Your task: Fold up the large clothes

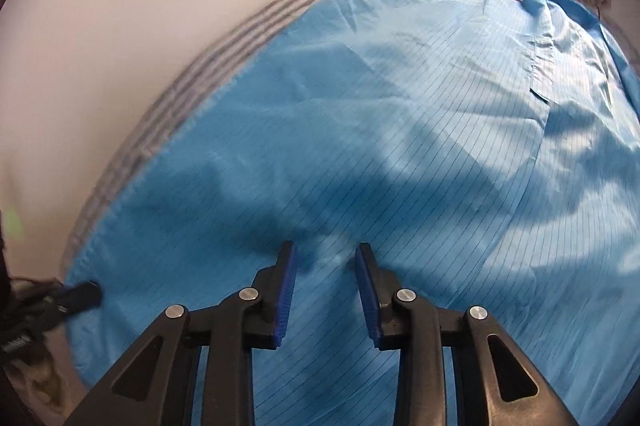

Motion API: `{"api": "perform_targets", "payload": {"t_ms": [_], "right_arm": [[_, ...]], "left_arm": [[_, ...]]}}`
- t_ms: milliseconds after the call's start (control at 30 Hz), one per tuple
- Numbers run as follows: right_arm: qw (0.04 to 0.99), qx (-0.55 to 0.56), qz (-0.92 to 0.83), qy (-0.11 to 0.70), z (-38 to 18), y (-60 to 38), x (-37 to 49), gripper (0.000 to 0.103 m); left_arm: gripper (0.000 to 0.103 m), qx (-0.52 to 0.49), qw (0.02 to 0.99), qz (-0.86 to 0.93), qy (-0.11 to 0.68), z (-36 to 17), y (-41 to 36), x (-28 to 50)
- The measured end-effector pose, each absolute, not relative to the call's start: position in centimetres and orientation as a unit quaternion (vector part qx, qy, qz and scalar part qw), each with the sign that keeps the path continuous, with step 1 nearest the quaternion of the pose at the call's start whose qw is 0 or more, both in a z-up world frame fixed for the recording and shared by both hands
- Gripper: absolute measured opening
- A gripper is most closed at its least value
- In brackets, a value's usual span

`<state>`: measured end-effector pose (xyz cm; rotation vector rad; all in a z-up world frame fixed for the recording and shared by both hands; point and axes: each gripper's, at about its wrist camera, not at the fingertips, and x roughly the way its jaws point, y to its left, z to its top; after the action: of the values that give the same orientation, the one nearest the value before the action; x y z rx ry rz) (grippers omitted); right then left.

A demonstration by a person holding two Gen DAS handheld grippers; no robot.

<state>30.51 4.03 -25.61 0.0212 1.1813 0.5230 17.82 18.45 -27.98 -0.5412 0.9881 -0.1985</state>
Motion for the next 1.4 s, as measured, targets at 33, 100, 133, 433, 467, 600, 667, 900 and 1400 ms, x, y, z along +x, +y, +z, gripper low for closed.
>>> {"api": "perform_targets", "payload": {"t_ms": [33,100,133,433,467,600,667,900,1400], "right_arm": [[0.798,0.026,0.246,0.55,-24.8,3.5,30.8,0.031],[0.797,0.047,0.251,0.548,-23.6,2.9,31.3,0.034],[0.795,0.062,0.257,0.546,-22.9,2.6,31.6,0.037],[0.769,0.075,0.269,0.575,-21.9,7.6,34.9,0.05],[0.769,0.073,0.268,0.575,-21.8,8.5,34.8,0.051],[0.76,0.061,0.272,0.587,-22.2,12.4,35.4,0.053],[0.758,0.039,0.264,0.595,-22.7,14.4,35.8,0.053],[0.759,-0.034,0.231,0.607,-24.3,18.6,35.4,0.049],[0.788,0.073,0.242,0.562,-22.5,11.9,34.9,0.0]], "left_arm": [[0.002,-0.253,0.843,-0.093,0.466,-27.8,18.6,17.6],[0.002,-0.24,0.849,-0.091,0.462,-27.4,18.3,17.5],[0.002,-0.237,0.851,-0.091,0.461,-27.3,18.2,17.5],[0.001,-0.203,0.865,-0.086,0.451,-26.5,17.1,17.5],[0.001,-0.201,0.865,-0.086,0.451,-26.5,17.1,17.5],[0.001,-0.187,0.87,-0.084,0.448,-26.4,16.5,17.4],[0.001,-0.179,0.873,-0.085,0.446,-26.2,16.1,17.5],[0.001,-0.144,0.883,-0.091,0.437,-25.3,14.4,17.6],[0.0,-0.065,0.897,-0.132,0.416,-22.4,8.9,18.1]]}}
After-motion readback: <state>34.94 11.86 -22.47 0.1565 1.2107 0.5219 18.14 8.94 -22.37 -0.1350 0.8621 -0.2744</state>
